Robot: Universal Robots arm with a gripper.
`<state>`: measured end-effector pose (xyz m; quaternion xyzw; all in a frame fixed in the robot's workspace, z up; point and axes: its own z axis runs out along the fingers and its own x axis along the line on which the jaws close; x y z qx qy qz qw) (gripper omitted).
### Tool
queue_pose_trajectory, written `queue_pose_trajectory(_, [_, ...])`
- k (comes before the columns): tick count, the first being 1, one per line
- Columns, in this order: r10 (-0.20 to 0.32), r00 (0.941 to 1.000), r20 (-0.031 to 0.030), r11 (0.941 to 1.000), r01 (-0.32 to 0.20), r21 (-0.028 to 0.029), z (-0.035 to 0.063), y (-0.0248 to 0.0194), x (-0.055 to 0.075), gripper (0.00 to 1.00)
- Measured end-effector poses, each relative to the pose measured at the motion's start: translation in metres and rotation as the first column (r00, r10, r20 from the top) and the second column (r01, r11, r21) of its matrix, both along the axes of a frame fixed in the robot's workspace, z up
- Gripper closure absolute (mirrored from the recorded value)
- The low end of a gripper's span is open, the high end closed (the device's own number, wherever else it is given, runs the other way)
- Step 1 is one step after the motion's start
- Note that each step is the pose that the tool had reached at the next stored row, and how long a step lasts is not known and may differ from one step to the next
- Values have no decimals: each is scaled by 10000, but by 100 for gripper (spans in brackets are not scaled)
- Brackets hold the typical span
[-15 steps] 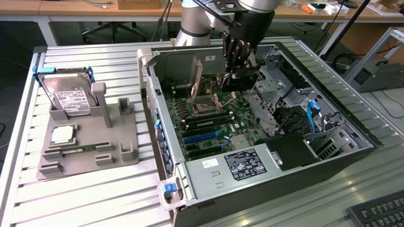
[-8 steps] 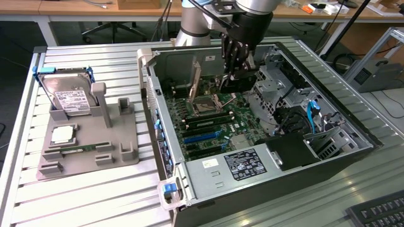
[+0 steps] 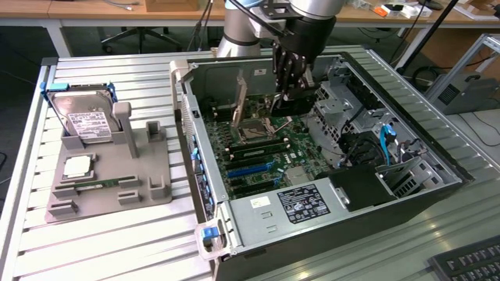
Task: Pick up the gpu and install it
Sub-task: 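Insert the gpu into the slot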
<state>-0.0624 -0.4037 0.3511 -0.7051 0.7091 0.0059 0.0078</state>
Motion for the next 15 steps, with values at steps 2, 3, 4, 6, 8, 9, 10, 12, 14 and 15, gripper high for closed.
queue_pose_trajectory(2, [0,10000,0,10000,0,-1,-6,-6,-10,73])
queue_pose_trajectory(3, [1,10000,0,10000,-1,-1,-8,-9,-14,73])
queue_pose_trajectory(4, [1,10000,0,10000,-1,-1,-12,-15,-20,73])
queue_pose_trajectory(6, [1,10000,0,10000,-1,-2,-16,-27,-30,73])
queue_pose_trajectory(8, [0,10000,0,10000,0,-3,-22,-52,-45,73])
queue_pose_trajectory(9, [0,10000,0,10000,0,-2,-24,-66,-52,73])
queue_pose_trajectory(10, [-1,10000,0,10000,1,-1,-27,-76,-56,73])
queue_pose_trajectory(12, [0,10000,0,10000,0,-2,-32,-98,-66,73])
queue_pose_trajectory(14, [1,10000,1,10000,-1,-2,-39,-120,-75,73])
queue_pose_trajectory(15, [0,10000,1,10000,0,-1,-42,-126,-78,73])
